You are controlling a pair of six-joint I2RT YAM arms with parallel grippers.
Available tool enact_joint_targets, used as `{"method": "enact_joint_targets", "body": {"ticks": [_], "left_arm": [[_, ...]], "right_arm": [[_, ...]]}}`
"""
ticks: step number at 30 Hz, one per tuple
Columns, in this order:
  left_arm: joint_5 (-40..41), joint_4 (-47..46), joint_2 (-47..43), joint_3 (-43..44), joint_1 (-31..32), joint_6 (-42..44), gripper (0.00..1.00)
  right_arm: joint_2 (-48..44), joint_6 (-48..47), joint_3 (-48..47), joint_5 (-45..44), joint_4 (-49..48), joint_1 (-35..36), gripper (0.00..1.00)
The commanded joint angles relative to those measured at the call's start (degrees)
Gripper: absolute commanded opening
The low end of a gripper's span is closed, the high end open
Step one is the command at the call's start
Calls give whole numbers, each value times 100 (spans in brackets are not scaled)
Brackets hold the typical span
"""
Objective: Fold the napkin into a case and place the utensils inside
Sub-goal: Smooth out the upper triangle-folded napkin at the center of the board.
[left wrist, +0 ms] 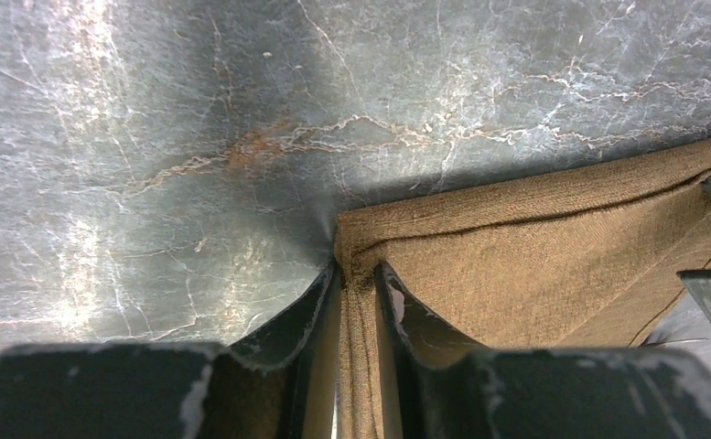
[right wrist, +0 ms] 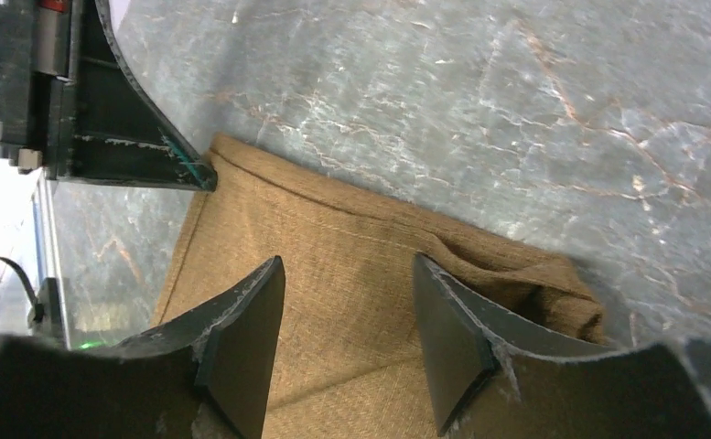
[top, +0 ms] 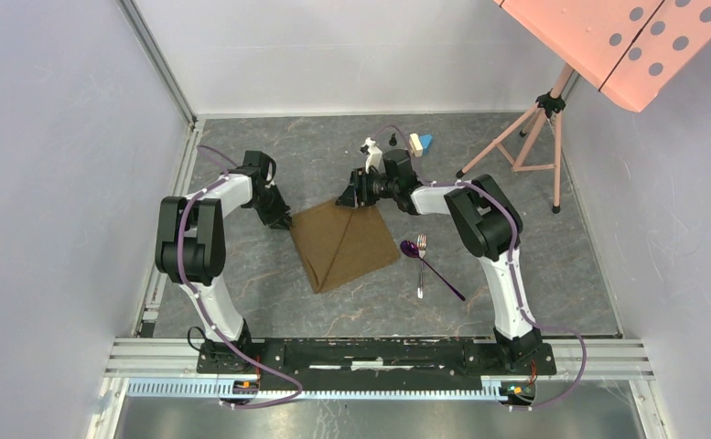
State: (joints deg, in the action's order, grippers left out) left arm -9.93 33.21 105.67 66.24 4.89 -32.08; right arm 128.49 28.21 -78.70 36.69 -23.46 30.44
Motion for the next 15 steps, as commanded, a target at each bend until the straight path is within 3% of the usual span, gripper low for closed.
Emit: {"method": "enact_joint_targets", "body": {"ticks": [1,9,15], "left_arm": [[343,77,323,65,-31,254,27],[388,132,362,88,-40,298,25],[312,98,330,74,-36,290,25]], "right_arm": [[422,-466,-451,-342,150,-125,61],[-437,-1122,-749,-936,1320,-166,66],[-647,-586,-472,-453,670,27,66]]}}
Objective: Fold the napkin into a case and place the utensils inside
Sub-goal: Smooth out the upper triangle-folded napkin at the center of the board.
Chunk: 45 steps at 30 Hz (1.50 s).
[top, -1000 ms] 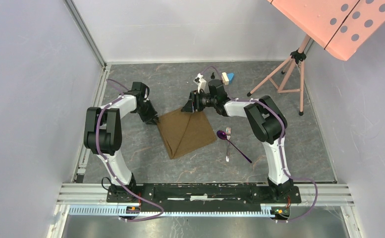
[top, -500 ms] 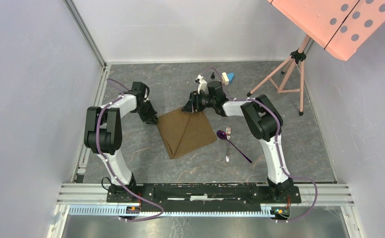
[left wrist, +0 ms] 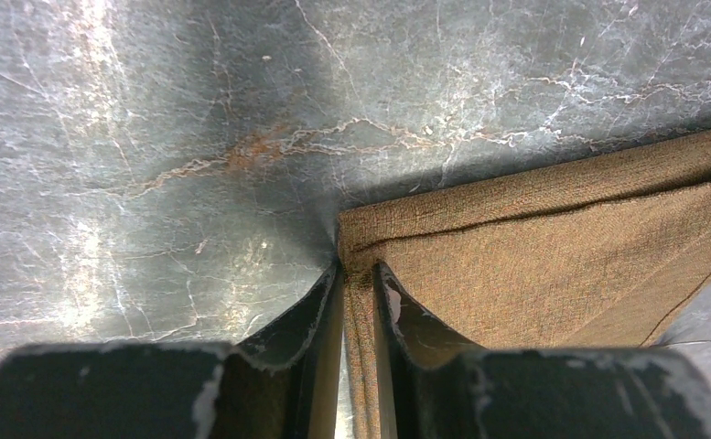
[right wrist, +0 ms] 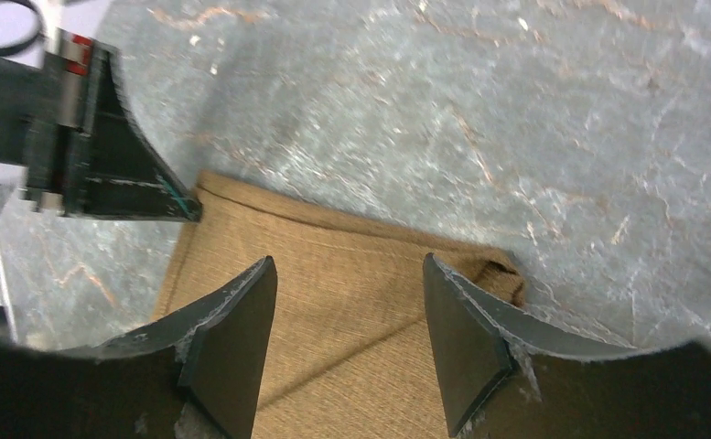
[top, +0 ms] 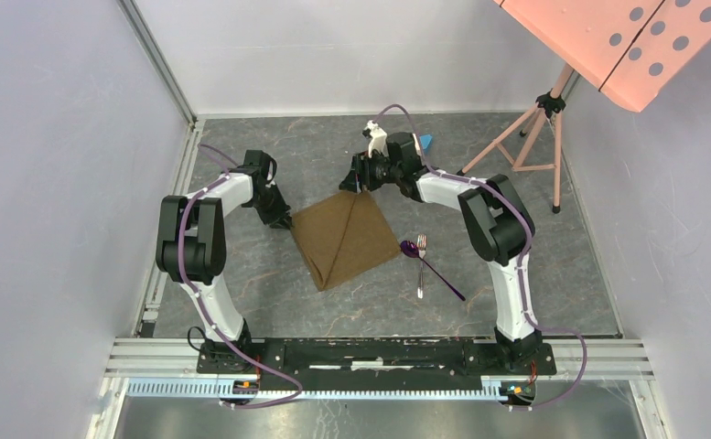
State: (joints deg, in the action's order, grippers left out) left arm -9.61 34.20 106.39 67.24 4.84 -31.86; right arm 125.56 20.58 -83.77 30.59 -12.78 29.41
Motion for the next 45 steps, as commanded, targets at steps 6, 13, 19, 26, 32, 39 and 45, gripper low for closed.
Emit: {"method": "enact_joint_targets", "body": {"ticks": [6,13,19,26,32,39,45], "left_arm": [[311,6,247,-27,-36,272,25],[353,58,307,-9,-32,275,23],[381,83,304,-18,-34,285,21],[294,75,296,8,-35,285,21],[237,72,303,38,-36,259,20],[186,74,311,43,-39,246,19],[144,60,318,56,-45,233,19]], "right_arm": [[340,1122,137,475,-1522,51,65],[779,949,229,86,-1521,-295,65],[262,71,-81,-551,-362,-460,66],[-995,-502,14,-909,728,-240,66],[-1953,990,2180,335,-1217,675,66],[-1876,2389,3402,726,-3461,1595,62],[-1749,2420,3800,552,-3785,1777,55]]}}
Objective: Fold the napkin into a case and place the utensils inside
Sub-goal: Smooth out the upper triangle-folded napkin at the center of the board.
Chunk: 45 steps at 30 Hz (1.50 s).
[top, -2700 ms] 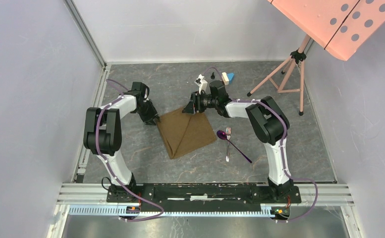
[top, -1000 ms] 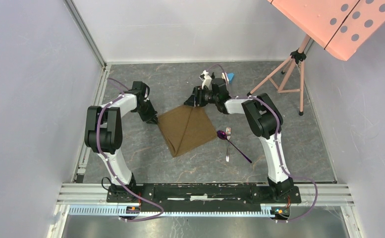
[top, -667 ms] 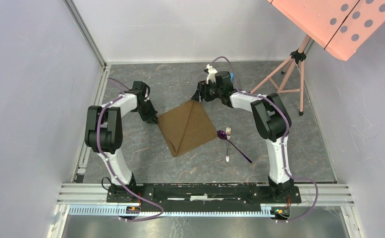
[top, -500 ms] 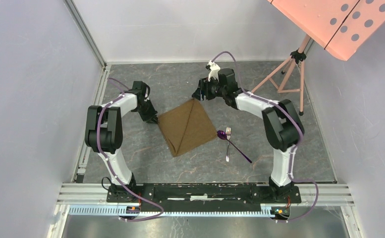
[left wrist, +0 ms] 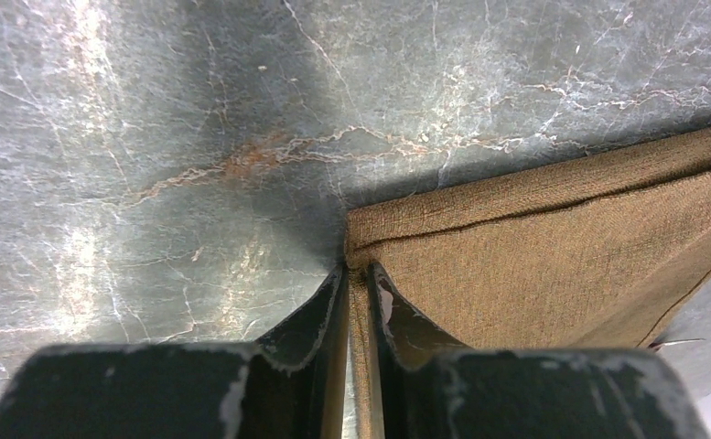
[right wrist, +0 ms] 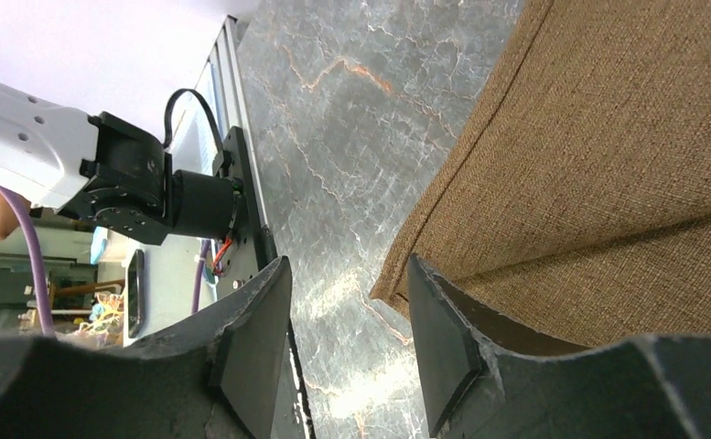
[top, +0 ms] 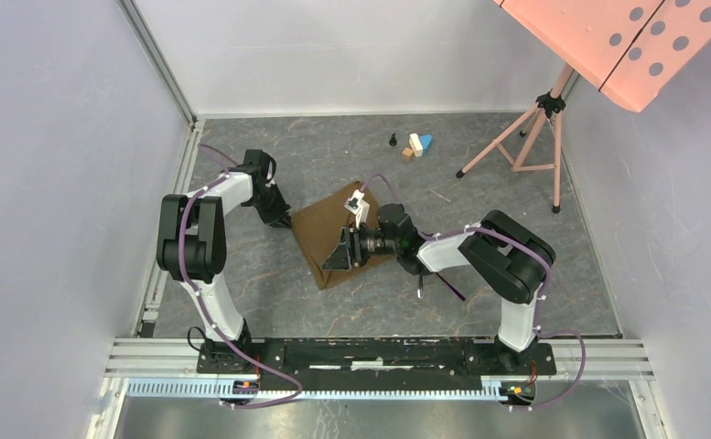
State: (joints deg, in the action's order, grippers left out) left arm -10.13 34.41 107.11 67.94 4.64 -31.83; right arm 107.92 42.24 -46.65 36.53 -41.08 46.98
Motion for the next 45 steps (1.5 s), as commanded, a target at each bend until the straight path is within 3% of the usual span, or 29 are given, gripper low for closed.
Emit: {"method": "enact_joint_targets", "body": {"ticks": [1,8,22,30,39,45], "left_arm": [[179,38,248,-9,-25,231,19],[144,38,216,-8,-25,230,19],[83,36,131,82,-66,327,20],[-301,26,407,149,-426,239,21],[-394,-42,656,176,-429,220,22],[-375,-48,656,175,-421,284,22]], "right_arm": [[78,255,99,-75,-989,51,55],[583,455,64,-166,-1323,230,52],[1073,318,-195,-338,-1105,440,51],[932,-190,-130,-612,-516,519,50],[673,-424,342,-779,-401,735,49],[401,-941,210,-819,177,847,51]]}}
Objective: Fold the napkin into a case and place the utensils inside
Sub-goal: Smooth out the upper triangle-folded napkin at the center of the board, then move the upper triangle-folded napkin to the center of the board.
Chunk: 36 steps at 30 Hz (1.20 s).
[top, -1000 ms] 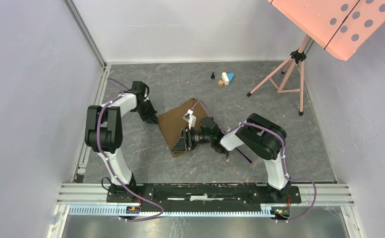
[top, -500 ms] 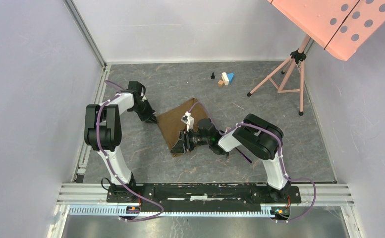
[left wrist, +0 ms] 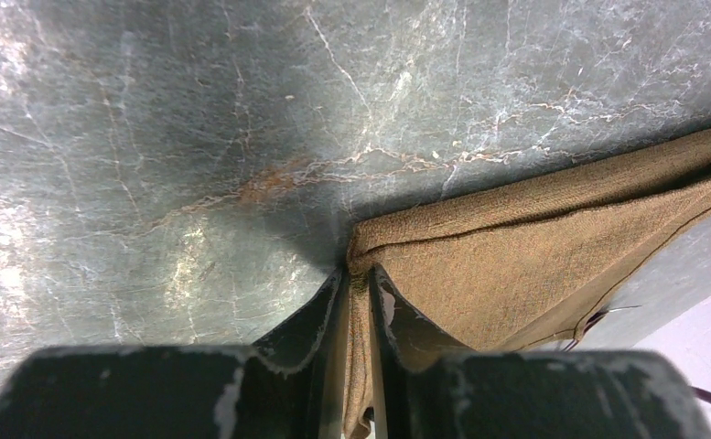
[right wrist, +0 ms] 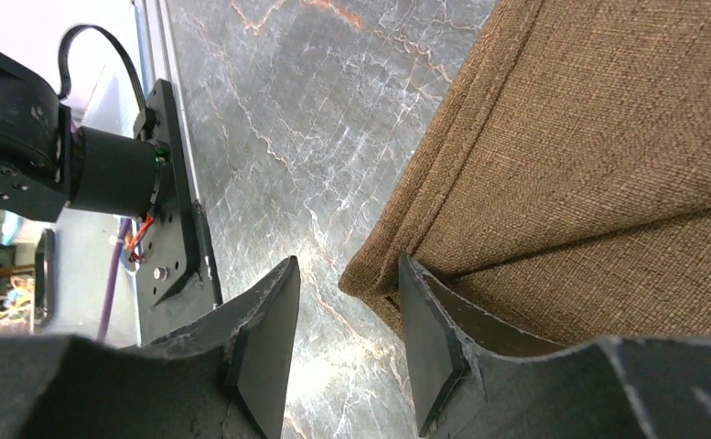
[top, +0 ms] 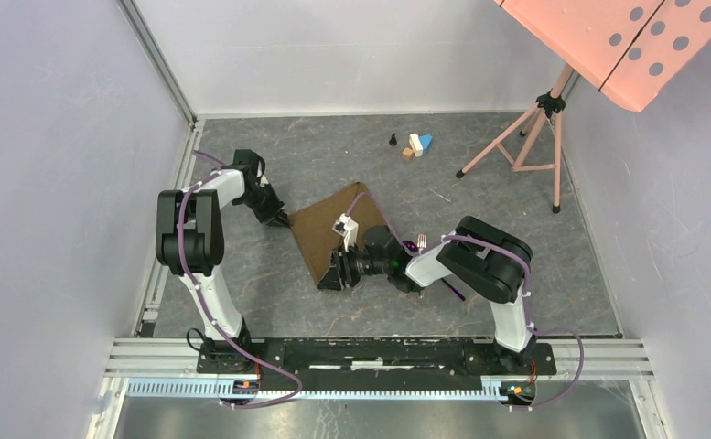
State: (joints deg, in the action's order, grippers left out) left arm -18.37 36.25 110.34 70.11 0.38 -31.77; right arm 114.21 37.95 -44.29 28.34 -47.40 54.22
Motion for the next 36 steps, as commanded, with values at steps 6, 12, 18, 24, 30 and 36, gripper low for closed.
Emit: {"method": "enact_joint_targets", "body": {"ticks": [6,12,18,24,30,36], "left_arm": [[483,-112,206,44,10,411,24],[360,74,-407,158,14,518,37],[548,314,-1221,55,28,521,60],[22,-74,-1819,-531,427,238,61],[-690,-676,-1129,-520,850,-237,54],[166,-655,-496,-400,754,-279,53]], "right_arm": [[-891,-1055,-381,-81,1618,116,56],[-1104,-1589,-666,-267,2252,-77,58],[-1254,-2379,-854,-990,3390,-508,58],[-1445,-2918,-814,-1887,4120,-834,54],[-1421,-2916,-609,-1876,3942,-1099,45],[-1176,-3103,-577,-1805,3627,-1100,41]]}}
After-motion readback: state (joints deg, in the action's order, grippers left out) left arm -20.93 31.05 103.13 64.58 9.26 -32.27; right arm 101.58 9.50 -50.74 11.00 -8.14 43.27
